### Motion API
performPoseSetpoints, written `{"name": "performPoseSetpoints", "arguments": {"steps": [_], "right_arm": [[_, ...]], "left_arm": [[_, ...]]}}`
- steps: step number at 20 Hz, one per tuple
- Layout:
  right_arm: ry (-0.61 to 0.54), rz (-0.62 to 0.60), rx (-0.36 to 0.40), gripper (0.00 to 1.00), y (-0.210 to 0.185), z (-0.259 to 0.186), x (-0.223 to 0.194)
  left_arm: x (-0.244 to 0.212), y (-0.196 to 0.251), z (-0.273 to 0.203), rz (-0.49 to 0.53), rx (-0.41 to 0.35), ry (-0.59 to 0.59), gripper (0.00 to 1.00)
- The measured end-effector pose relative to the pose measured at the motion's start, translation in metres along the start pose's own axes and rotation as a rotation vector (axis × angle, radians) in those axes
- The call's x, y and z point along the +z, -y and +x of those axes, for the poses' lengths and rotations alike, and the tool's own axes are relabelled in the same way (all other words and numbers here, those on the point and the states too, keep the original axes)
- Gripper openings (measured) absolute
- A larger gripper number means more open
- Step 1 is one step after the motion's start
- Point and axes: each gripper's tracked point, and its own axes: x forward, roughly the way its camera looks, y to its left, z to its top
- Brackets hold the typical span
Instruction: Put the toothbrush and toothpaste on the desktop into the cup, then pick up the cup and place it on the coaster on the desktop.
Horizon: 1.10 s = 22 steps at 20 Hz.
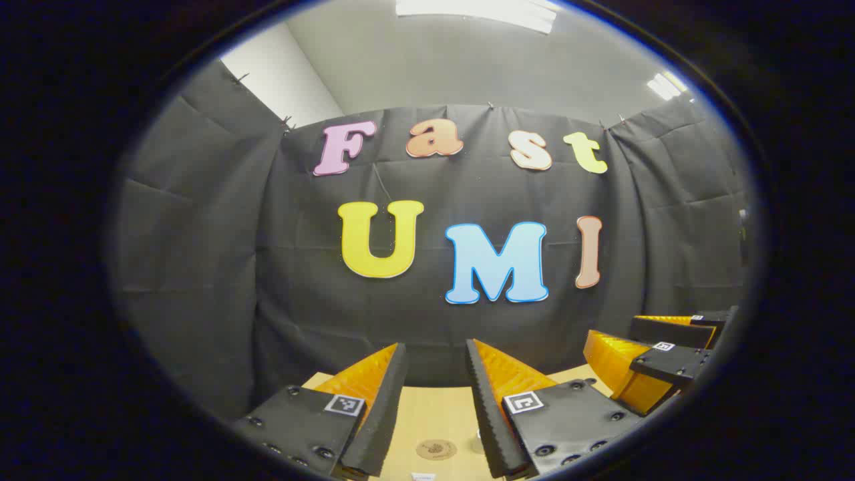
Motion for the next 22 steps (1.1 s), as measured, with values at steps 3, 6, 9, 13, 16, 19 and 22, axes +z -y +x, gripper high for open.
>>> {"name": "performPoseSetpoints", "arguments": {"steps": [3, 6, 9, 13, 16, 19, 22], "right_arm": [[-0.013, -0.006, 0.003, 0.82, -0.001, 0.001, -0.005], [-0.02, 0.001, 0.01, 0.82, -0.002, 0.001, -0.007], [-0.022, 0.005, 0.012, 0.82, -0.004, 0.002, -0.006], [-0.029, 0.0, 0.011, 0.8, -0.004, 0.003, -0.009], [-0.034, 0.0, 0.009, 0.82, -0.003, 0.004, -0.01], [-0.044, -0.001, 0.01, 0.82, -0.002, 0.006, -0.014], [-0.056, -0.006, 0.013, 0.82, -0.002, 0.007, -0.02]], "left_arm": [[-0.004, -0.001, -0.002, 0.017, 0.009, -0.005, 0.61], [-0.002, 0.002, -0.003, 0.018, 0.008, 0.0, 0.54], [-0.004, 0.001, -0.001, 0.018, 0.011, -0.005, 0.55], [-0.01, 0.003, 0.0, 0.031, -0.003, -0.019, 0.54], [-0.012, 0.003, 0.001, 0.043, 0.001, -0.02, 0.54], [-0.014, 0.005, 0.003, 0.048, 0.0, -0.024, 0.54], [-0.023, 0.006, 0.005, 0.054, -0.004, -0.04, 0.55]]}}
